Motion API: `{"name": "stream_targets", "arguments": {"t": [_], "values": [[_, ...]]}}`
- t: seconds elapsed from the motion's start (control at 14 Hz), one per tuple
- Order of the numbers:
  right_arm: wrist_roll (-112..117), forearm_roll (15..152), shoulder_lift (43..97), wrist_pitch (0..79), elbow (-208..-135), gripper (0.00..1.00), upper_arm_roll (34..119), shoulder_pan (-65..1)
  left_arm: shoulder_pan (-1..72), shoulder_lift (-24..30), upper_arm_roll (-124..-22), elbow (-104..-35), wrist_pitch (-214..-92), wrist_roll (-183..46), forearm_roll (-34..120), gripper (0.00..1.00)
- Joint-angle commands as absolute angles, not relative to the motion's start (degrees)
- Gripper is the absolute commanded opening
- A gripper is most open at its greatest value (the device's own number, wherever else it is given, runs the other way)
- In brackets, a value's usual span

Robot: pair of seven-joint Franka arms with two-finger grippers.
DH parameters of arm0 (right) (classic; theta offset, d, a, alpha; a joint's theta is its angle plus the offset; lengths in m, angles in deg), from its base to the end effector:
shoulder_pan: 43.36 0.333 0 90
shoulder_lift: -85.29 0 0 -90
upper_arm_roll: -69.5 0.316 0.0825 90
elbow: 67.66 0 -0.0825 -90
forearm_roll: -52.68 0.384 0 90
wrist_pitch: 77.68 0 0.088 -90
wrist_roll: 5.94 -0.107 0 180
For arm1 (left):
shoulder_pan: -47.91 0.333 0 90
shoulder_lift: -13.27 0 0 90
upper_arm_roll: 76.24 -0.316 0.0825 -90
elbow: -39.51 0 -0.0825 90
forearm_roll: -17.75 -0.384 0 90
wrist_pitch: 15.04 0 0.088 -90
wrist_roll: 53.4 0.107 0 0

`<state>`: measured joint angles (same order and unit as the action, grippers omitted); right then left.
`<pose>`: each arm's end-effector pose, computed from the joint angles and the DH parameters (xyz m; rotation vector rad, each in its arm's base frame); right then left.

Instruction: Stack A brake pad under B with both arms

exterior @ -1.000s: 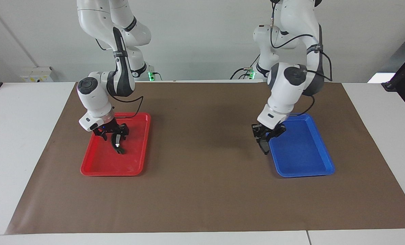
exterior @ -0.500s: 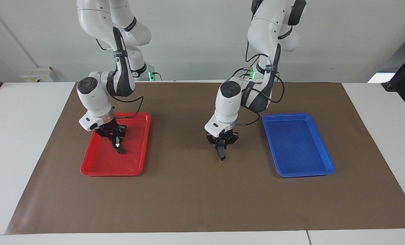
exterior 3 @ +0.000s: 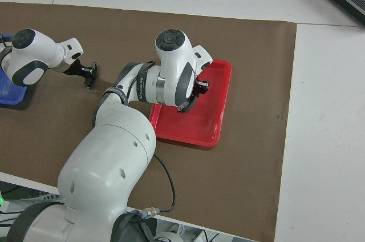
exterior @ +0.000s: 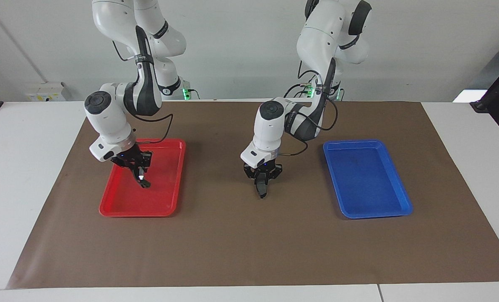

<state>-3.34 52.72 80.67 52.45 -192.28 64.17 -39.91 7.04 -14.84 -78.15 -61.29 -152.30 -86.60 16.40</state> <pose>0.5466 -0.0176 0.3569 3.1339 0.0196 0.0244 0.5235 -0.4259 0.3029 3.0691 -0.1871 0.2112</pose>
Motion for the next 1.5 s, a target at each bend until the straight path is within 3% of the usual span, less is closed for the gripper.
{"name": "stream_targets", "arguments": {"t": [0.0,0.29,0.64,1.07,1.29,1.43], "values": [[-2.0,53.7,82.4,49.8,-190.4,0.0,64.5,-39.1,6.7,-15.5,-78.9,-60.5,-152.9,-87.4,15.6,0.99],[-3.5,53.7,82.4,48.5,-189.0,0.0,64.5,-37.8,6.9,-14.6,-79.1,-60.8,-151.8,-87.8,15.6,0.99],[-6.5,53.7,80.2,47.6,-184.0,0.0,64.5,-29.8,17.4,-1.9,-79.3,-65.8,-144.4,-82.8,15.6,0.99],[-14.3,53.9,71.7,44.5,-171.1,0.0,64.6,-20.5,30.3,9.5,-79.3,-65.9,-124.3,-62.1,15.8,0.99],[-23.5,53.7,60.8,39.3,-156.7,0.0,64.6,-15.5,35.5,13.0,-79.5,-64.4,-119.3,-55.5,19.2,0.99],[-26.5,53.7,58.5,40.1,-154.9,0.0,64.7,-14.3,37.0,13.4,-79.7,-61.2,-114.3,-51.3,19.7,0.99]]}}
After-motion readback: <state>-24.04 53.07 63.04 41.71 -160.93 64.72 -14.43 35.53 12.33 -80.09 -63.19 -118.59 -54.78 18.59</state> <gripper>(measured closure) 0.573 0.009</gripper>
